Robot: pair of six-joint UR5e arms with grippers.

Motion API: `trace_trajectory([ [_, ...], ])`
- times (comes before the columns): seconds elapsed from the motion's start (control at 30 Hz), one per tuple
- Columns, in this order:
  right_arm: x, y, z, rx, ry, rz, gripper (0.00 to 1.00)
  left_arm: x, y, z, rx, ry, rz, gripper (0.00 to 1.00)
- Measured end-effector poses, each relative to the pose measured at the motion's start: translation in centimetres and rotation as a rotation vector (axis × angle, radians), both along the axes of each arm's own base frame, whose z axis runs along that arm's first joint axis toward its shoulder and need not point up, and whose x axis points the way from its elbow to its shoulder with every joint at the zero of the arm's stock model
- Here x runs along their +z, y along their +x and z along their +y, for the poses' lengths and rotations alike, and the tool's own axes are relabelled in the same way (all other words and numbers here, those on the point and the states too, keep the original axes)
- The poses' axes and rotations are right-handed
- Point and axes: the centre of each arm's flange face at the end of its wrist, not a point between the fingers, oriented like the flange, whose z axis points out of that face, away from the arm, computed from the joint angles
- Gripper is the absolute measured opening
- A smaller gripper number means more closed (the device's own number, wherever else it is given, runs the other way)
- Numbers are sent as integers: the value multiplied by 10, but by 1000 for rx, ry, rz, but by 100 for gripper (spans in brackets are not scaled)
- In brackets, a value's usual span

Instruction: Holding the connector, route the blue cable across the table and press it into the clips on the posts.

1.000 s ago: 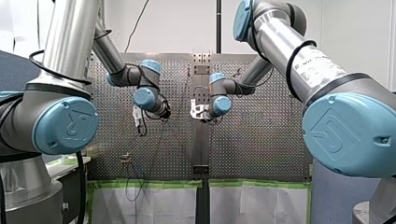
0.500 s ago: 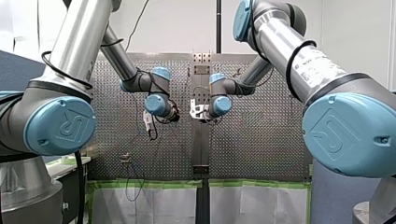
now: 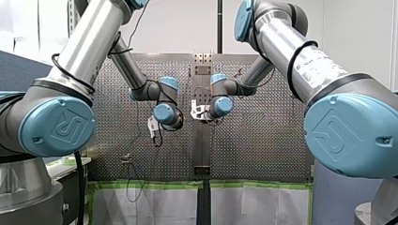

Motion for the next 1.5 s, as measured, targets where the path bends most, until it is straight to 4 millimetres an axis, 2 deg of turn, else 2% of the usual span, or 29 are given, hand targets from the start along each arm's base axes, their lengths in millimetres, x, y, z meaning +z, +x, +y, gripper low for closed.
trace_trajectory([
  [0.3, 0, 0, 0, 2, 0, 0, 0, 2, 4, -2, 9, -12, -18, 100],
  [0.47, 0, 1, 0, 6, 0, -2, 0, -5, 10, -8, 1, -12, -15, 100],
  [0.8, 0, 1, 0, 7, 1, -1, 0, -25, 38, -17, 56, -15, -33, 100],
  [1.03, -1, -2, -2, 3, 3, 0, 0, -15, 56, -15, 100, -21, -56, 100],
  [1.3, -1, -3, -3, 1, 3, 0, 0, -14, 56, -18, 99, -22, -60, 100],
  [1.33, -1, -3, -4, 0, 3, 0, 0, -14, 56, -19, 99, -21, -59, 93],
  [1.37, -1, -3, -4, 0, 3, 0, 0, -14, 55, -19, 100, -21, -58, 78],
  [1.4, -1, -4, -4, -1, 3, 0, 0, -14, 55, -19, 100, -20, -57, 78],
  [1.43, -1, -4, -4, -1, 3, 0, 0, -14, 55, -19, 102, -19, -56, 67],
  [1.47, -1, -4, -4, -1, 4, 0, 0, -14, 54, -19, 103, -17, -54, 49],
  [1.5, -1, -4, -4, -1, 4, 1, 0, -14, 54, -19, 104, -16, -53, 49],
])
